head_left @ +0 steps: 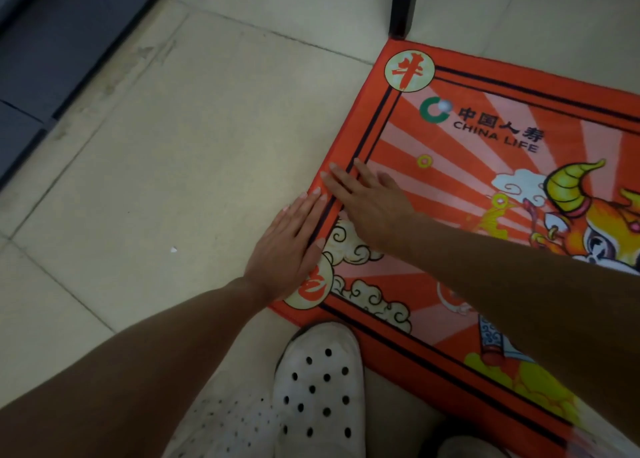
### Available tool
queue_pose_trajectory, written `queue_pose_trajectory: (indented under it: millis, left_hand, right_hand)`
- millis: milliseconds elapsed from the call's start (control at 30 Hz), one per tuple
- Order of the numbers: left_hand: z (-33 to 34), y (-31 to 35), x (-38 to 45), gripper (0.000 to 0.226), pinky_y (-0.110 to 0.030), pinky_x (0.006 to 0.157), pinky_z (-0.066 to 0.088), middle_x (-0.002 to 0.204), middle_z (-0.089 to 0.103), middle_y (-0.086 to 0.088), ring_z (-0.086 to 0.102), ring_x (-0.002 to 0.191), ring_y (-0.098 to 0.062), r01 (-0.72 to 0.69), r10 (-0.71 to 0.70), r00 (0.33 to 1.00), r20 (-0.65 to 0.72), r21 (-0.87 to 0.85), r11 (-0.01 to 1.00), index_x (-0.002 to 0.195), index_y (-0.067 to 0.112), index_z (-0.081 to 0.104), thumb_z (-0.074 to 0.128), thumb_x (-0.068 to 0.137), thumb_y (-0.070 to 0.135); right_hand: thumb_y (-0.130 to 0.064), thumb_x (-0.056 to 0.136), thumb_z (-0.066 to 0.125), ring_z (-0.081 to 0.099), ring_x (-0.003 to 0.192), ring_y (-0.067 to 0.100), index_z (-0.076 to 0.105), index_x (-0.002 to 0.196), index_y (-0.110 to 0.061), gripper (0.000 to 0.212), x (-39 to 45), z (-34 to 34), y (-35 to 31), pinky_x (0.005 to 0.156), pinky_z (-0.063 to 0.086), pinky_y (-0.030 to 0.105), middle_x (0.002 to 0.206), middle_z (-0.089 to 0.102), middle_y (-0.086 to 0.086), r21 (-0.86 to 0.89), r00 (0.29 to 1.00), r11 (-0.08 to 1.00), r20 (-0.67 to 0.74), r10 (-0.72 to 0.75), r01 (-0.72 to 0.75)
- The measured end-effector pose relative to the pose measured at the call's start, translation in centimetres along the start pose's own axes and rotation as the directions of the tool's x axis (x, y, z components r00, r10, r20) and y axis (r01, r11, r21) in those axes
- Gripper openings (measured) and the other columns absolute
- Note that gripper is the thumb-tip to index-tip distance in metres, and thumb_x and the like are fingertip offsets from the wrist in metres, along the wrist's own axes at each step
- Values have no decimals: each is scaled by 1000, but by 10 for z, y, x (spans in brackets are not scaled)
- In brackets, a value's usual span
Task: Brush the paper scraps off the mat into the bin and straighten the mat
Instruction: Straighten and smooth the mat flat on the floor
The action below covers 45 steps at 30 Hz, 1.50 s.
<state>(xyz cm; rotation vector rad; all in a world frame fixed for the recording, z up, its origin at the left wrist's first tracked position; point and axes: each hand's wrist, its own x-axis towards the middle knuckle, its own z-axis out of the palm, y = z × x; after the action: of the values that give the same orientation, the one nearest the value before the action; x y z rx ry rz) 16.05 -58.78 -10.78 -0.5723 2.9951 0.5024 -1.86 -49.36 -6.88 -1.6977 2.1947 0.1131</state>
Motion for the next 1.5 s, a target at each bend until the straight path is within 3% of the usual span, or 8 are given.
queue_pose_trajectory:
  millis: [267,500,1100,1500]
  left_hand:
    - [-1,1,1,61,-34,124,4,166,2,3,-3,152,-9,11,-11,1000,13,-17,1000,158,21,5,24,104,39]
    - [-2,-2,1,61,-37,124,7,166,-2,2,-6,152,-10,-12,11,999,49,28,1000,158,18,2,21,105,42]
    - [-3,-1,0,61,-38,124,5,166,3,1,-2,152,-11,-40,40,999,8,32,999,158,15,7,18,104,42]
    - [-7,11,34,61,-35,124,5,166,3,1,-2,152,-9,-92,94,995,-16,89,992,158,13,8,21,105,39]
  right_hand:
    - [-19,99,41,-11,147,36,-13,153,-23,77,9,-14,-4,117,16,50,160,-19,-6,-11,992,1000,124,-1,3]
    - [-27,100,38,-13,147,34,-13,153,-26,74,17,-19,-6,117,12,51,159,-20,-8,-19,978,999,207,31,-28]
    - [-31,104,28,-8,148,34,-9,154,-19,64,6,2,-1,118,15,46,161,-12,-4,0,999,1000,-20,-27,27]
    - [-23,99,39,-6,149,27,-10,154,-14,74,-2,-8,11,120,11,42,161,-12,1,61,997,996,-27,67,-65]
